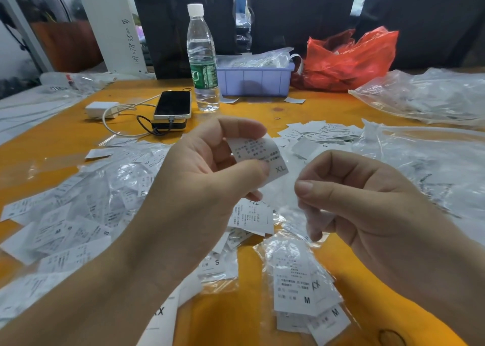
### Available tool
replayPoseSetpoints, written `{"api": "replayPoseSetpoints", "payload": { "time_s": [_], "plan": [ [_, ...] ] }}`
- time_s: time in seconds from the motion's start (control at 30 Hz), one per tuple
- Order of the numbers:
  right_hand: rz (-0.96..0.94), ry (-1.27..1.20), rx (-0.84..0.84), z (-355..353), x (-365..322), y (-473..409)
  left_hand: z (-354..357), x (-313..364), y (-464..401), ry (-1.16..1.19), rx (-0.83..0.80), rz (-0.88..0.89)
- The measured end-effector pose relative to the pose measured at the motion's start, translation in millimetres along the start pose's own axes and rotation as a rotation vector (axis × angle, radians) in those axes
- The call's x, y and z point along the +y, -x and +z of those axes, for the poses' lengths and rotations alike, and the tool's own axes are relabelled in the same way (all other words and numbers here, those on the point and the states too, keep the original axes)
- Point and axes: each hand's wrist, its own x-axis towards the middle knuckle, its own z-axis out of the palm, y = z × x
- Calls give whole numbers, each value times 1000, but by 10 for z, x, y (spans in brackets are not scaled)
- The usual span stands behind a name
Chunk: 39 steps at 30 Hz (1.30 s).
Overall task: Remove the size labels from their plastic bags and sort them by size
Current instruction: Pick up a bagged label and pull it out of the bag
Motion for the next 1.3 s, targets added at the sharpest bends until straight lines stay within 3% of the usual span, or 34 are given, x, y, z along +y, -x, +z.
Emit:
{"api": "replayPoseSetpoints", "payload": {
  "time_s": [0.63,0.97,1.3],
  "plan": [
    [-40,145,-60,47,72,28,52,-45,16,-64,-20,41],
    [-81,125,18,-12,42,2,-68,32,-48,14,96,83],
    [-105,159,30,-29,23,8,-69,21,-39,-9,62,59]
  ]
}}
